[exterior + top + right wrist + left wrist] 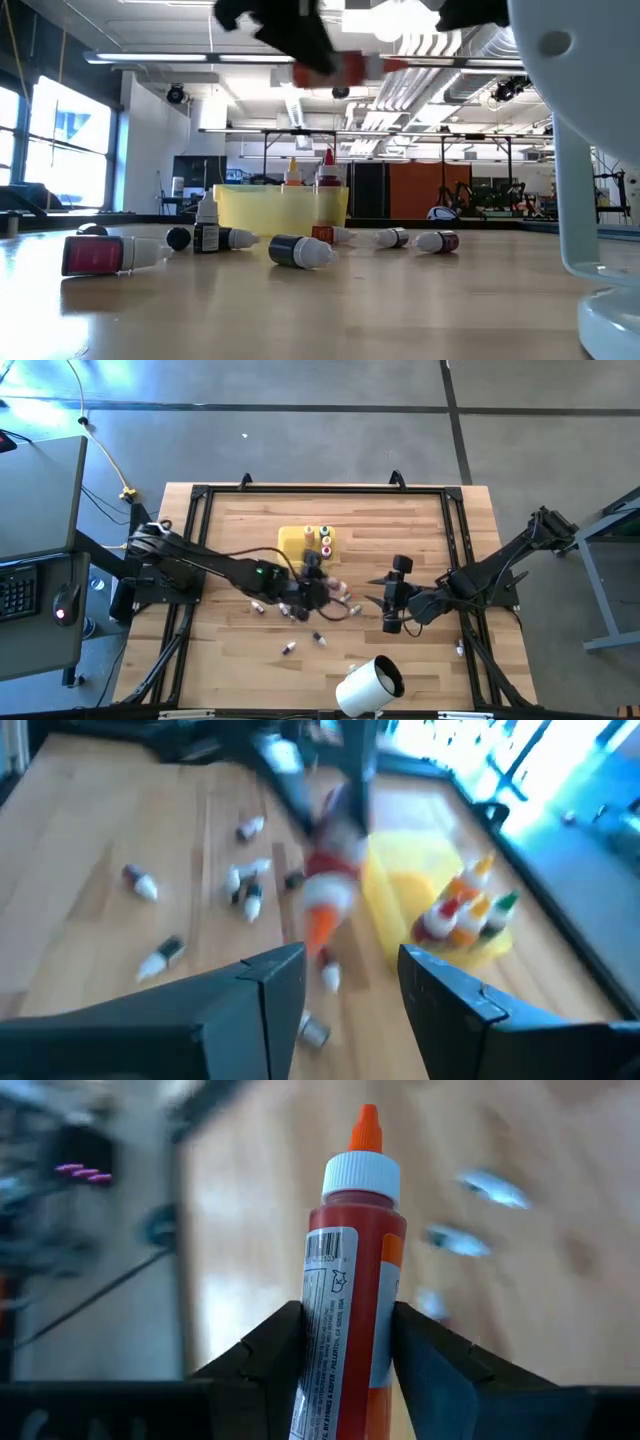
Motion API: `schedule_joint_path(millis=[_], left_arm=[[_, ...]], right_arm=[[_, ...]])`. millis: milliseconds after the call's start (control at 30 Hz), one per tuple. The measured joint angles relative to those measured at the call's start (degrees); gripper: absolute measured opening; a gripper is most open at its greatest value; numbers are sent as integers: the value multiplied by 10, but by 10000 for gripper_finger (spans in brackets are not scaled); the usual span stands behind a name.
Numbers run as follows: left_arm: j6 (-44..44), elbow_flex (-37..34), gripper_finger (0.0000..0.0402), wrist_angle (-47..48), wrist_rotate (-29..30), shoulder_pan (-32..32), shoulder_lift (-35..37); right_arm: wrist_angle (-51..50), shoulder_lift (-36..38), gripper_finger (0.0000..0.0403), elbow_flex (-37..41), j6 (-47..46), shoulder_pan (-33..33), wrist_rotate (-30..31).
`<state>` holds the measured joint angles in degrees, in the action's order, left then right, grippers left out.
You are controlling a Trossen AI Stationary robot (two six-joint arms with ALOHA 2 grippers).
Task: Pick & Place food coloring
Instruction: Put the large orange food coloring bottle into the yellow container
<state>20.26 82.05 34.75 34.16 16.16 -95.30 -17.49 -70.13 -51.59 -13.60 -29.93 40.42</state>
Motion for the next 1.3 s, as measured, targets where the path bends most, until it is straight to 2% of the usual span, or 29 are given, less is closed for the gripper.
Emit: schedule_joint_path(millis=[167,233,333,433,500,567,667,800,867,1067,1300], left_arm=[[-48,2,138,47,56,0,65],[-71,0,138,87,53,0,100],[-114,0,138,73,29,0,143],[-141,-1,138,61,-7,0,164],[-145,-3,138,56,-21,0,175],[-145,-2,138,28,-43,0,175],[-143,-3,138,15,-76,0,174],[-132,-2,138,-16,-97,0,168],[-130,-3,138,-23,-94,0,166],[-128,-2,138,-62,-101,0,166],[-117,-2,138,-89,-118,0,166]], right_arm=[[38,0,153,0,32,0,-10],[44,0,153,0,36,0,-11],[59,-1,153,0,51,2,12],[108,-10,153,-1,98,13,54],[156,-23,153,0,142,32,54],[201,-28,153,0,183,45,23],[299,-41,153,-1,246,73,-56],[391,-48,153,-1,296,97,-94],[408,-48,153,1,308,104,-99],[424,-52,153,0,304,128,-175],[440,-52,153,0,306,139,-195]])
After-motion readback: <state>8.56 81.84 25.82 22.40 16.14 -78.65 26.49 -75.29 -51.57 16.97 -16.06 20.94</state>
